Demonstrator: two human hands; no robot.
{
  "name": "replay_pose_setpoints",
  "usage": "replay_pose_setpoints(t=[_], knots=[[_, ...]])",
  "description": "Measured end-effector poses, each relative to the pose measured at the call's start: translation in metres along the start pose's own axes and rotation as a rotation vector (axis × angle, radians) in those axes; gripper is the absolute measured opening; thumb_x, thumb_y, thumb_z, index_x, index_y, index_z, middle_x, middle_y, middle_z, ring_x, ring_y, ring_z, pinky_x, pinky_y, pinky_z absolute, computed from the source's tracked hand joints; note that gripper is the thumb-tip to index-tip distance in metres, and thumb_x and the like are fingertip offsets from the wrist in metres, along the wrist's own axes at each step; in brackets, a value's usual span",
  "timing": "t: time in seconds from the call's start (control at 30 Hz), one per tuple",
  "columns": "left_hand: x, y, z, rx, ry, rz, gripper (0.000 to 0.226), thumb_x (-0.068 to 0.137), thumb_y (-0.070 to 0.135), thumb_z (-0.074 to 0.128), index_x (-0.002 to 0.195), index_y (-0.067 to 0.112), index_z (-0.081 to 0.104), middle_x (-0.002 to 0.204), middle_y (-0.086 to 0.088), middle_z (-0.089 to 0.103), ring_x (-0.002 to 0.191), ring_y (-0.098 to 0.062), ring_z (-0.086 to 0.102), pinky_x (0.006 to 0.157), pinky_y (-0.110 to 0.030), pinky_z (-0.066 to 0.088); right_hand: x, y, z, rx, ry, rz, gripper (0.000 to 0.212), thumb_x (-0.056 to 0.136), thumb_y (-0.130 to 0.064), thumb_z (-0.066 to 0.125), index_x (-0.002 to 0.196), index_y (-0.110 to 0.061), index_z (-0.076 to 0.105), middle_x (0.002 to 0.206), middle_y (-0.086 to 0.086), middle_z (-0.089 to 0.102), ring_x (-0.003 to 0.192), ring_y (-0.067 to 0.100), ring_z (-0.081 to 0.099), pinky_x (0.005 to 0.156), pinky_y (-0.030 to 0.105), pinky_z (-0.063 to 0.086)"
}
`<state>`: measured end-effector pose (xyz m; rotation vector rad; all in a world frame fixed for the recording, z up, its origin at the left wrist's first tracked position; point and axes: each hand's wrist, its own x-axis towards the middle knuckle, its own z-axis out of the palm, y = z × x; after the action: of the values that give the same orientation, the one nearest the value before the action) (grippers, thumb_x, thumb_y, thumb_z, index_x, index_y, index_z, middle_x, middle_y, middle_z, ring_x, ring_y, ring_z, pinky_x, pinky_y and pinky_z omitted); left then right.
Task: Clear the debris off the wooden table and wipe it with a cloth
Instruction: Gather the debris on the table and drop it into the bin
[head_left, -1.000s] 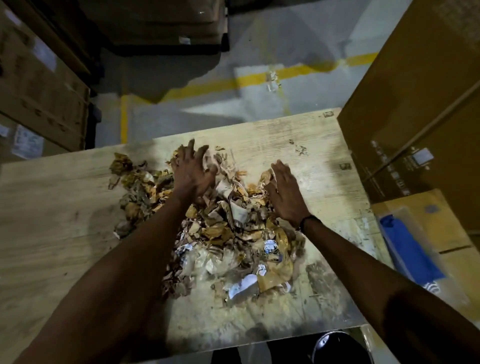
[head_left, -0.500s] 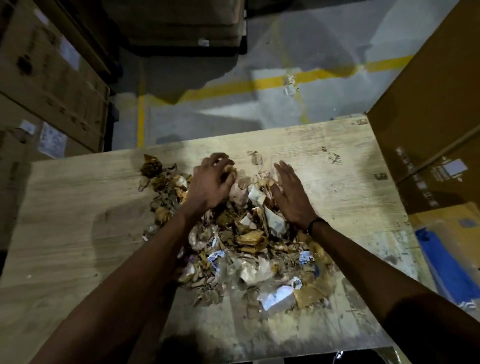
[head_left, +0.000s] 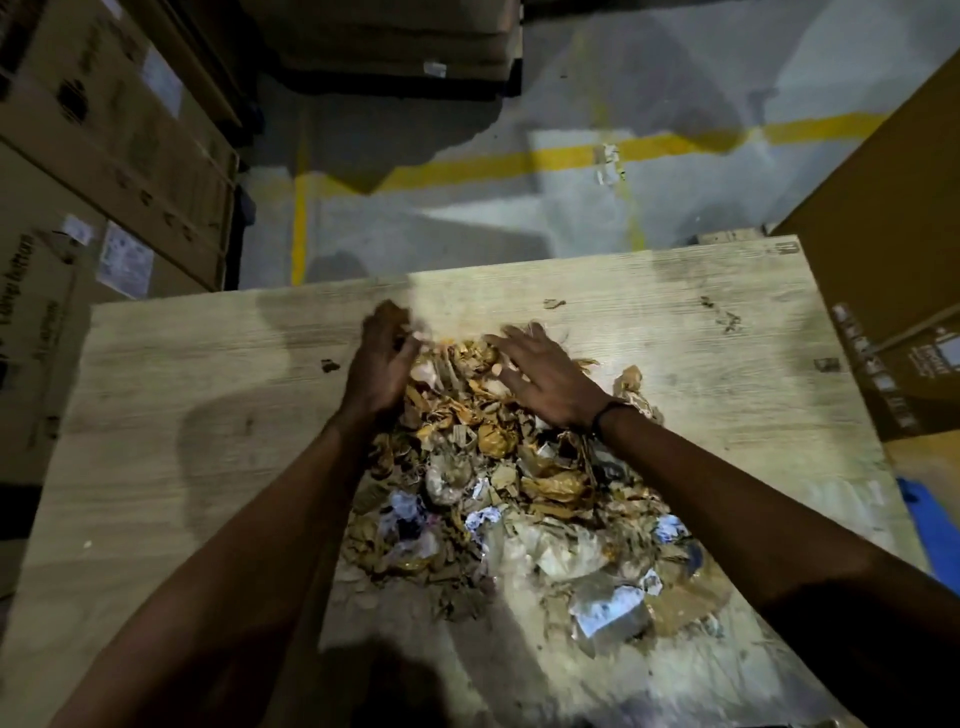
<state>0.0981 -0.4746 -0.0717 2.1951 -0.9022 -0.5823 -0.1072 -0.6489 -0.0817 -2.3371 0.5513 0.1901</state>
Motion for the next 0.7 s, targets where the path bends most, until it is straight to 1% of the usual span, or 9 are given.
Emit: replay_pose_setpoints(t=[0.1,0.17,0.23,0.3,0.33,0.43,0.53,0.6,0.7], knots=[[-0.006,0.012,0.001,-0.077,-0.101,0.076,0.048,0.109,0.043,0.05,0.156,0.033,0.047,0.171,0.003,0.031,0.157,-0.01,0.023,0.127,-0.033,0.018,-0.007,-0.008,-0.007,0.033,0.061,-0.021,0.054,0.112,-0.048,0.032,0.165,-0.037,0.027,0.177,0.002,0.011,0.163,0.031,0.005,0.129,0.053,0.008],[-0.005,0.005,-0.008,-0.127,-0.047,0.078,0.044,0.11,0.038,0.052,0.154,0.032,0.049,0.168,0.007,0.034,0.156,-0.01,0.027,0.127,-0.034,0.023,-0.009,-0.002,-0.016,0.065,0.162,-0.013,0.053,0.112,-0.049,0.031,0.163,-0.039,0.029,0.177,0.0,0.012,0.163,0.028,0.011,0.127,0.051,0.013],[-0.006,-0.006,-0.023,-0.097,0.037,0.049,0.043,0.111,0.026,0.053,0.154,0.022,0.05,0.167,0.001,0.037,0.153,-0.013,0.033,0.123,-0.02,0.027,-0.012,0.01,-0.026,0.086,0.234,0.019,0.051,0.112,-0.05,0.032,0.162,-0.038,0.031,0.176,0.0,0.018,0.162,0.025,0.015,0.13,0.052,0.017],[-0.013,-0.018,-0.035,-0.092,0.037,-0.027,0.045,0.111,0.018,0.052,0.156,0.013,0.046,0.166,-0.002,0.036,0.148,-0.011,0.036,0.105,0.005,0.024,-0.016,0.019,-0.031,0.099,0.261,0.052,0.051,0.113,-0.049,0.036,0.162,-0.035,0.033,0.174,0.002,0.024,0.162,0.022,0.017,0.131,0.053,0.019],[-0.018,-0.022,-0.037,-0.099,0.016,-0.061,0.047,0.111,0.018,0.051,0.157,0.013,0.044,0.163,0.001,0.037,0.143,-0.006,0.035,0.097,0.009,0.023,-0.017,0.022,-0.03,0.102,0.253,0.061,0.052,0.113,-0.048,0.037,0.163,-0.032,0.034,0.174,0.003,0.026,0.162,0.021,0.018,0.131,0.052,0.019],[-0.026,-0.03,-0.033,-0.045,-0.086,0.01,0.05,0.111,0.028,0.052,0.159,0.02,0.042,0.163,0.006,0.038,0.142,0.002,0.031,0.115,-0.01,0.024,-0.018,0.019,-0.014,0.064,0.158,0.068,0.06,0.111,-0.05,0.035,0.165,-0.027,0.03,0.175,0.006,0.022,0.163,0.025,0.013,0.133,0.05,0.013],[-0.03,-0.028,-0.022,-0.073,-0.251,0.141,0.055,0.109,0.043,0.048,0.161,0.029,0.04,0.168,0.005,0.037,0.153,-0.005,0.031,0.126,-0.033,0.025,-0.015,0.004,0.005,0.046,0.091,0.061,0.058,0.112,-0.048,0.035,0.167,-0.028,0.027,0.175,0.004,0.02,0.164,0.028,0.006,0.133,0.049,0.01],[-0.029,-0.023,-0.018,-0.1,-0.297,0.187,0.052,0.109,0.041,0.048,0.16,0.028,0.043,0.166,0.004,0.041,0.151,-0.008,0.036,0.126,-0.037,0.03,-0.015,-0.003,0.007,0.082,0.123,0.031,0.056,0.113,-0.046,0.035,0.165,-0.029,0.03,0.173,0.004,0.027,0.163,0.027,0.014,0.132,0.05,0.014],[-0.034,-0.028,-0.028,-0.19,-0.146,0.091,0.049,0.11,0.037,0.049,0.158,0.028,0.045,0.165,0.003,0.042,0.149,-0.011,0.04,0.121,-0.032,0.036,-0.03,-0.003,-0.007,0.146,0.276,0.04,0.05,0.113,-0.048,0.036,0.159,-0.031,0.04,0.167,0.002,0.04,0.154,0.023,0.036,0.127,0.05,0.031]])
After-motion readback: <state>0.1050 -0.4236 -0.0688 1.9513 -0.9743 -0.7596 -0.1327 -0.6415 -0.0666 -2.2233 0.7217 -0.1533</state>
